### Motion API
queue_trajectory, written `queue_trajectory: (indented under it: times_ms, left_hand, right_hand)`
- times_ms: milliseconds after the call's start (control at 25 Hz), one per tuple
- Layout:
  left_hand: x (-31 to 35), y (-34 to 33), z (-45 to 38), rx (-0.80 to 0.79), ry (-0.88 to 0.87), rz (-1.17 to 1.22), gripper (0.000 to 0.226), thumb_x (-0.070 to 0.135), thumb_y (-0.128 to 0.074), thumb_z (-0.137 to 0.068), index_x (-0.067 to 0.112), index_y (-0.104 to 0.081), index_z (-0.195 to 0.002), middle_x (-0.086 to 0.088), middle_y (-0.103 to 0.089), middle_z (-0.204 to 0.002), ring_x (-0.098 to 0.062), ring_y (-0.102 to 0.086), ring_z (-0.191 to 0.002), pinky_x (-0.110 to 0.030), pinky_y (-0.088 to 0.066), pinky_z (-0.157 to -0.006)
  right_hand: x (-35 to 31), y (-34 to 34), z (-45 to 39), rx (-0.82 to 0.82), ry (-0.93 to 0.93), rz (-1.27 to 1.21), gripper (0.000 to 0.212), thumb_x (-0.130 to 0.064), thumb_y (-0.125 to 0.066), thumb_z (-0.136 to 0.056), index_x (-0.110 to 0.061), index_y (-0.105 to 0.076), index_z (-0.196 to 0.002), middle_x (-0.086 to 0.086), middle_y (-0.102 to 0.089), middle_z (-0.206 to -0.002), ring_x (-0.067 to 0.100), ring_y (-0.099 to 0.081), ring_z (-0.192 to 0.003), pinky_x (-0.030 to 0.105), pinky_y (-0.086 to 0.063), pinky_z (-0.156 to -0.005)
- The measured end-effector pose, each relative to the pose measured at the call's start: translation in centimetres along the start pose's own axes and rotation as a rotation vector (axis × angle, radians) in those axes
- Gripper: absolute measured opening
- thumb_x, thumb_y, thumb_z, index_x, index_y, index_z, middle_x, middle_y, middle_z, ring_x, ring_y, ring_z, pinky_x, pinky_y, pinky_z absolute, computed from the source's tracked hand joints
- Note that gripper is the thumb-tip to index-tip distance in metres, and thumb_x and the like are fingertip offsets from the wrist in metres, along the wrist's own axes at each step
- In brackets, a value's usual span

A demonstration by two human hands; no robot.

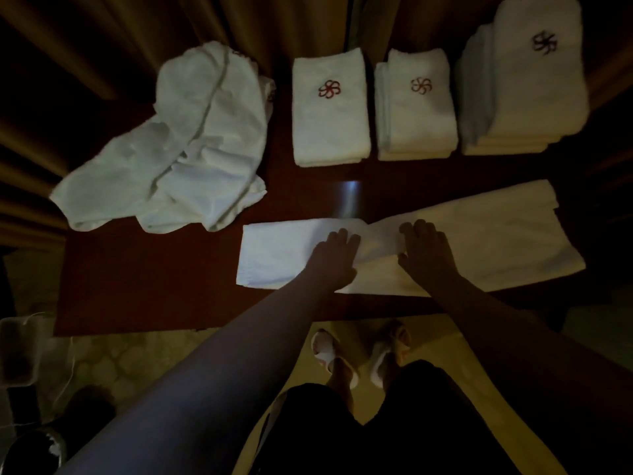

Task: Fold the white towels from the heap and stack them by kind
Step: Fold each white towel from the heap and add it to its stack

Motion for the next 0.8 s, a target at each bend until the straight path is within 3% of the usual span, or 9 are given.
queue_trajectory:
  times_ms: [120,280,440,560,800]
  left_hand:
    - [4.9,-0.1,-1.9,0.071,-0.103,-0.044,0.057,0.027,-0.072,-0.078,0.005,-0.05,-0.126,-0.021,-0.049,-0.127,-0.035,-0.051,-0.11,-0.041,-0.048,-0.081]
    - [9.7,-0.6,-4.5,0.104,-0.186,-0.074,0.049,0.022,-0.077,-0.069,0.005,-0.061,-0.111,-0.019,-0.059,-0.109,-0.035,-0.058,-0.097,-0.04,-0.049,-0.076]
    - [14.7,-2.3,-6.7,-0.027,-0.231,-0.118,0.042,0.028,-0.06,-0.087,0.009,-0.053,-0.124,-0.014,-0.05,-0.124,-0.029,-0.048,-0.113,-0.038,-0.041,-0.089]
    - [17.0,-4.2,-7.4,-0.173,-0.144,-0.142,0.048,0.024,-0.055,-0.09,0.009,-0.043,-0.134,-0.016,-0.038,-0.141,-0.031,-0.04,-0.125,-0.04,-0.039,-0.097]
    - [18.1,-5.1,-8.1,-0.175,0.069,-0.106,0.065,0.027,-0.058,-0.089,0.011,-0.028,-0.144,-0.017,-0.028,-0.15,-0.034,-0.036,-0.132,-0.043,-0.045,-0.095]
  right_hand:
    - [3.9,-0.9,0.4,-0.024,-0.065,-0.1,0.071,-0.029,-0.076,-0.072,-0.004,-0.047,-0.132,0.024,-0.051,-0.121,0.042,-0.051,-0.107,0.049,-0.046,-0.081]
    - [9.8,-1.6,0.4,-0.026,-0.112,-0.185,0.065,-0.031,-0.066,-0.083,-0.005,-0.042,-0.138,0.023,-0.044,-0.133,0.041,-0.043,-0.12,0.052,-0.044,-0.092]
    - [16.1,-2.3,0.9,-0.07,-0.19,-0.178,0.064,-0.031,-0.062,-0.087,-0.005,-0.037,-0.141,0.022,-0.039,-0.137,0.041,-0.038,-0.123,0.05,-0.044,-0.093]
    - [18.5,-2.7,0.7,-0.103,-0.172,-0.15,0.059,-0.038,-0.052,-0.093,-0.011,-0.034,-0.142,0.018,-0.035,-0.139,0.037,-0.036,-0.124,0.046,-0.042,-0.093]
    - [21.0,-2.4,0.7,-0.119,-0.217,-0.115,0.055,-0.04,-0.045,-0.096,-0.015,-0.03,-0.143,0.017,-0.036,-0.137,0.034,-0.039,-0.119,0.042,-0.043,-0.088]
Point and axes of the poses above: each hand's wrist, its own z-axis away from the middle knuckle, its own y-axis out of the back of the hand, x = y × z, the point moved 7 cm from there along -z, towards the middle knuckle
